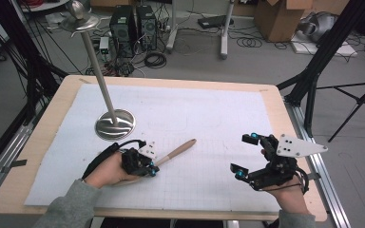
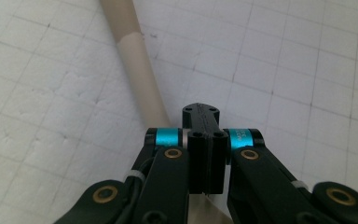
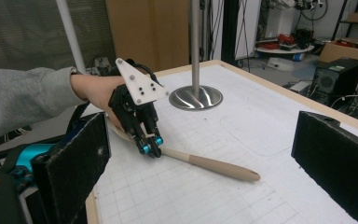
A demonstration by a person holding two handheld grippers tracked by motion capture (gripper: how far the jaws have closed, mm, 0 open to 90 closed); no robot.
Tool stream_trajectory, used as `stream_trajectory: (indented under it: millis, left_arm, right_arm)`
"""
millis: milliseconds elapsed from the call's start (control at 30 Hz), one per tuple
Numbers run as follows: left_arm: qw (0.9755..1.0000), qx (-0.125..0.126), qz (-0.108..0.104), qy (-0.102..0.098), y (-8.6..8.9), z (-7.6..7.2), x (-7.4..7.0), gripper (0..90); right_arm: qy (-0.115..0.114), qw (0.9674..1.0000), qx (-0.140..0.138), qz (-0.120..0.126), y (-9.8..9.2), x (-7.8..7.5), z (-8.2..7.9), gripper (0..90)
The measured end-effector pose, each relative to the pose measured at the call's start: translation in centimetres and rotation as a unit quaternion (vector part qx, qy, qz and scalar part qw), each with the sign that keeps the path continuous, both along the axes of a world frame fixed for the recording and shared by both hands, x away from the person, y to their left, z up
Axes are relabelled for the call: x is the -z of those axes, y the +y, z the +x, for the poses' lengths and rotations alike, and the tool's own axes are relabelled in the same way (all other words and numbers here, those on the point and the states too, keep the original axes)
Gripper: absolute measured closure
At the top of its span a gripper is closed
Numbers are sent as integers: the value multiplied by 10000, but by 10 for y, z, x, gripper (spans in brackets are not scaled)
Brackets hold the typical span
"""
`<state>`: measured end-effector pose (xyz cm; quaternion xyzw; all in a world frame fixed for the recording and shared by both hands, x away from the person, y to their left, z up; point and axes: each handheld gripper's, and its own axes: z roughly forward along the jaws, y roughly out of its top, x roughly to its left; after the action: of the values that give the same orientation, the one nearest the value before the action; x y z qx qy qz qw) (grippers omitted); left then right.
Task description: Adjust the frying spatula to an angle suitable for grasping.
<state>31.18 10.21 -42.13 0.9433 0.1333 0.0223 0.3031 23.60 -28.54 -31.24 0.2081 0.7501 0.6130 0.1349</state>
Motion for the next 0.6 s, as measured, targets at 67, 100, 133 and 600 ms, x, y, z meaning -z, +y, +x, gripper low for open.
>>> stream_trajectory:
  millis: [67, 100, 133, 600]
  left_arm:
    - [10000, -8, 5, 20, 7, -1, 0, 898]
    - [10000, -4, 0, 32, 9, -2, 0, 898]
    - [10000, -1, 6, 34, 11, -2, 0, 898]
    - [9960, -551, -673, -187, 17, 12, -16, 896]
  right_arm:
    - [22, 10000, -4, 2, 0, 0, 0, 34]
    - [23, 10000, -19, -6, 0, 0, 0, 33]
    - [23, 10000, -14, -2, 0, 0, 0, 34]
    - [38, 10000, -42, -40, 3, 1, 1, 33]
